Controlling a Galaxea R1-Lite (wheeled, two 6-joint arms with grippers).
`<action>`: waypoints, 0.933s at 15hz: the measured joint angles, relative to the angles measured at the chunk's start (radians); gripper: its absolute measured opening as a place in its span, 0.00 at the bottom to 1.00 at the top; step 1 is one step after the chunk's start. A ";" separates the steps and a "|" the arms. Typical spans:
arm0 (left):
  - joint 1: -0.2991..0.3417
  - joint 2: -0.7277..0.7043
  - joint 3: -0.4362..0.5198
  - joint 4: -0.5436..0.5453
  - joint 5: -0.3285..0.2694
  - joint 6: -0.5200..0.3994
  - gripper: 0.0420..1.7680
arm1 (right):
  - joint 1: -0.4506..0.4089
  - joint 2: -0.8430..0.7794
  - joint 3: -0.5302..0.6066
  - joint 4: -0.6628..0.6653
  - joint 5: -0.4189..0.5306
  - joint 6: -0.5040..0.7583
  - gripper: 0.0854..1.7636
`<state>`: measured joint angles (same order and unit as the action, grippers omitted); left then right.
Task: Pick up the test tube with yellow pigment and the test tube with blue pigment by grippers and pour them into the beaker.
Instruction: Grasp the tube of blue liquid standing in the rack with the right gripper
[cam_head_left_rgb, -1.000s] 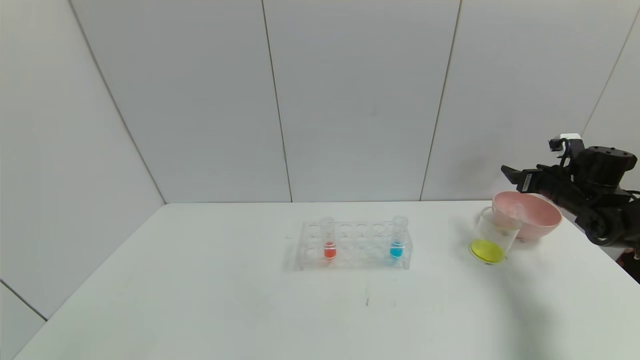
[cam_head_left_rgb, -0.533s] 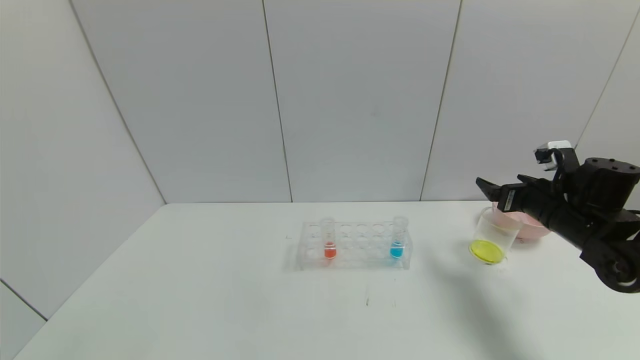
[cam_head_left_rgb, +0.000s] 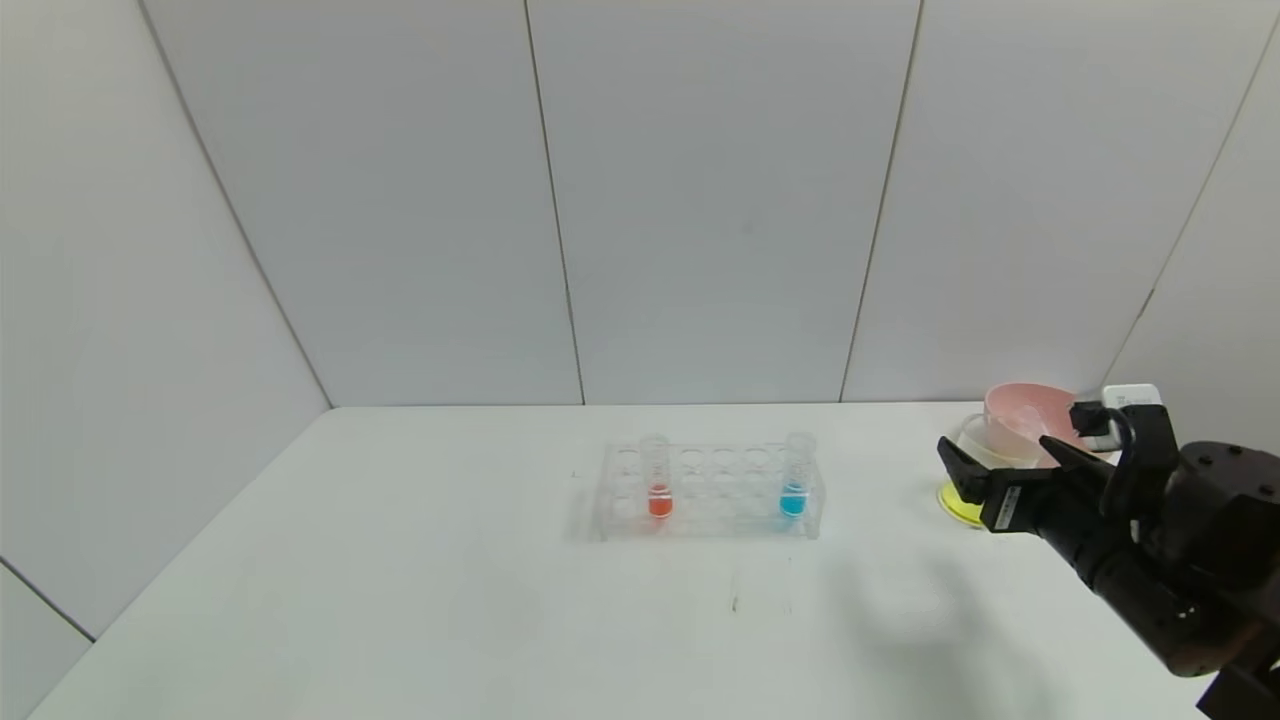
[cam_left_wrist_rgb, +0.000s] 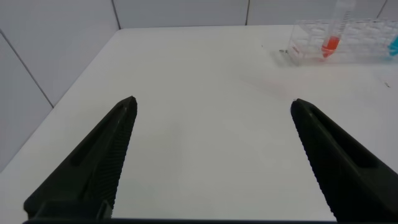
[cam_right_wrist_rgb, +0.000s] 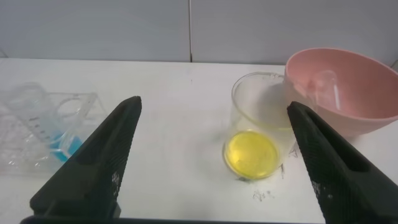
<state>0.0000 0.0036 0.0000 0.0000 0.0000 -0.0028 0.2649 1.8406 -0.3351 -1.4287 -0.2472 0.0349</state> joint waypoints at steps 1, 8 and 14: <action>0.000 0.000 0.000 0.000 0.000 0.000 1.00 | 0.041 0.000 0.036 -0.027 -0.037 0.010 0.95; 0.000 0.000 0.000 0.000 0.000 0.000 1.00 | 0.376 0.060 0.110 -0.110 -0.378 0.076 0.96; -0.001 0.000 0.000 0.000 0.000 0.000 1.00 | 0.550 0.196 -0.005 -0.142 -0.498 0.078 0.96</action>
<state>-0.0009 0.0036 0.0000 0.0000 0.0000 -0.0028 0.8153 2.0364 -0.3400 -1.5706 -0.7451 0.1128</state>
